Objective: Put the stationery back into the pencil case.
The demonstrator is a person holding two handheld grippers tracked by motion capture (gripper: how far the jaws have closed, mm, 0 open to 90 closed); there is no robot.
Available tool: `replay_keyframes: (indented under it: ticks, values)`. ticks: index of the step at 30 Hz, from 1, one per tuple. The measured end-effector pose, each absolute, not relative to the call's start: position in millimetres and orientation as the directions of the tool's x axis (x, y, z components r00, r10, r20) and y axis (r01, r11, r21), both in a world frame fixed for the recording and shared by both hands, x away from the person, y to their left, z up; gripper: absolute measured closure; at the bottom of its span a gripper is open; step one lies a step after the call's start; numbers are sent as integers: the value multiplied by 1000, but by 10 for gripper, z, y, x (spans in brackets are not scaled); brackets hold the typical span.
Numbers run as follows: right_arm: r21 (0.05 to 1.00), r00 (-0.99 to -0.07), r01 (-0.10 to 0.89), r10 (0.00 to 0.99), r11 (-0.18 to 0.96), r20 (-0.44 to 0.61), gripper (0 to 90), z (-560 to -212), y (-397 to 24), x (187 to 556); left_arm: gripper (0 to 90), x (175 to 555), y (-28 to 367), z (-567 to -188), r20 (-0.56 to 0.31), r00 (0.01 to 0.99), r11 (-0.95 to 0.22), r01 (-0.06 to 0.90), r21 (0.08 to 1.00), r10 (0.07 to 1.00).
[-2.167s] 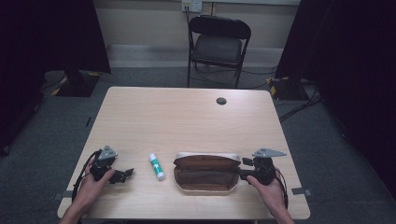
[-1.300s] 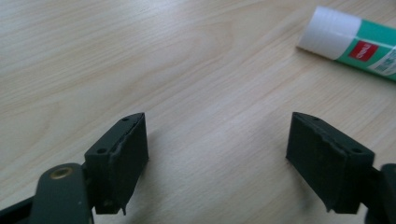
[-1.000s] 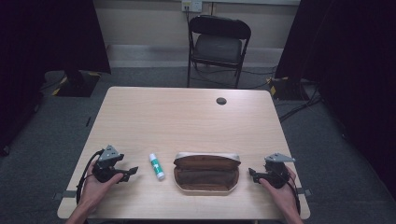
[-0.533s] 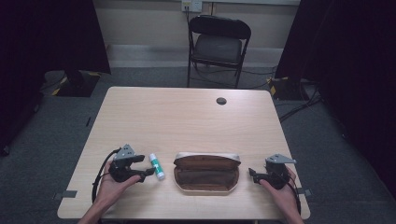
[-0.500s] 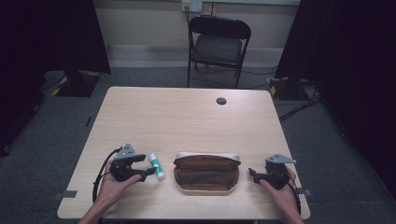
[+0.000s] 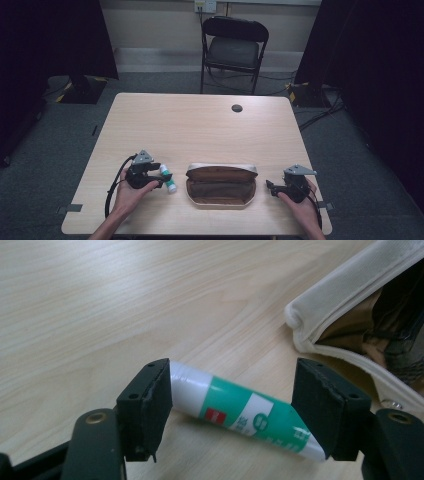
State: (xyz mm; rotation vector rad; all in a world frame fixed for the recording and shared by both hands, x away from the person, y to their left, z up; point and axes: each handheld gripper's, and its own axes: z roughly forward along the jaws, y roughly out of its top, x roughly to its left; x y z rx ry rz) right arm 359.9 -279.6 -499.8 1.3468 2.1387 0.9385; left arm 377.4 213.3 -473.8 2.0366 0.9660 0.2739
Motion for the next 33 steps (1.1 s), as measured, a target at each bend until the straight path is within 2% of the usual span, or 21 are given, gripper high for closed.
replay_keyframes:
  ticks: [1, 6, 10, 13, 17, 18, 20, 21, 27, 31, 33]
  values:
    - [741, -428, 604, 904, 295, -11, 174, -4998, -2795, 3599, 341, 3760, 2088, -4750, -120, 671, -365, 534, 762, 731]
    - [740, -428, 605, 904, 294, -10, 174, -4997, -2794, 3596, 353, 3778, 2080, -4779, -101, 678, -391, 532, 751, 728]
    - [740, -429, 604, 903, 295, -11, 174, -4998, -2793, 3596, 354, 3790, 2075, -4793, -119, 684, -385, 535, 752, 720]
    - [740, -429, 604, 903, 295, -11, 174, -4998, -2794, 3596, 338, 3809, 2044, -4832, -95, 684, -421, 545, 725, 723]
    - [740, -428, 604, 904, 295, -11, 174, -4998, -2792, 3595, 360, 3811, 2050, -4832, -92, 692, -433, 544, 719, 716]
    - [740, -428, 604, 904, 295, -11, 174, -4998, -2793, 3595, 401, 3808, 2057, -4831, -88, 694, -440, 544, 715, 715]
    - [740, -428, 604, 904, 295, -11, 174, -4998, -2793, 3595, 415, 3810, 2061, -4832, -86, 698, -446, 542, 713, 711]
    - [740, -428, 604, 904, 295, -11, 174, -4998, -2792, 3595, 469, 3809, 2077, -4824, -75, 701, -453, 535, 713, 710]
    - [740, -428, 604, 904, 295, -11, 174, -4998, -2792, 3595, 564, 3811, 2118, -4826, -81, 705, -459, 540, 705, 705]
    - [740, -428, 604, 904, 295, -11, 174, -4998, -2792, 3595, 589, 3807, 2112, -4832, -91, 715, -464, 539, 703, 693]
    - [740, -428, 604, 904, 295, -11, 174, -4998, -2793, 3595, 646, 3798, 2104, -4838, -87, 729, -487, 536, 690, 679]
